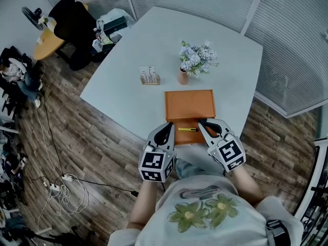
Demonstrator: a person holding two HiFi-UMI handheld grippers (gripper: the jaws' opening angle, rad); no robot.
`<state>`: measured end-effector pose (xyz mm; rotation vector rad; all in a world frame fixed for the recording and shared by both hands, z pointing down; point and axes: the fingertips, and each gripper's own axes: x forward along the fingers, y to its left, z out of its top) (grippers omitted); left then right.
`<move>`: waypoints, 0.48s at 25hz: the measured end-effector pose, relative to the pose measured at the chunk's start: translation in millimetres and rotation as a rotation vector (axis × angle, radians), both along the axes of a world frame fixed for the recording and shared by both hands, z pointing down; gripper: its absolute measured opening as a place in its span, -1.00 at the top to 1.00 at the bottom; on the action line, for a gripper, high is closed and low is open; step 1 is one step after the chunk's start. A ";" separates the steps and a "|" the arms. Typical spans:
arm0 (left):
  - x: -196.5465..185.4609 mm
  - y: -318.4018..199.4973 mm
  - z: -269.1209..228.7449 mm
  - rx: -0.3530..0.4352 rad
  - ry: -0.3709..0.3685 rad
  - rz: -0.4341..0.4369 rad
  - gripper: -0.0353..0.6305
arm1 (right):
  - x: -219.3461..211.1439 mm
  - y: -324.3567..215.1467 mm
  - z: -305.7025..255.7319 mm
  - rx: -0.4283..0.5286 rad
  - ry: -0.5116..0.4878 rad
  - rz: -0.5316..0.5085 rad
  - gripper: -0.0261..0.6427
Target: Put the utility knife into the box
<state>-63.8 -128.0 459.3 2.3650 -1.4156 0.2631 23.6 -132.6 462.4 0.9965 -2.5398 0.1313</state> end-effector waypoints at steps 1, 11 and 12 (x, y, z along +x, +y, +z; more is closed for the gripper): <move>-0.5 0.2 -0.2 0.000 0.001 -0.002 0.89 | -0.1 0.2 0.3 -0.001 0.001 0.000 0.91; -2.9 4.8 -0.1 -0.001 0.006 -0.015 0.89 | -3.0 3.4 3.1 -0.005 0.002 -0.010 0.91; -3.0 4.7 0.4 -0.002 0.006 -0.016 0.89 | -3.3 3.3 3.6 -0.006 0.002 -0.011 0.91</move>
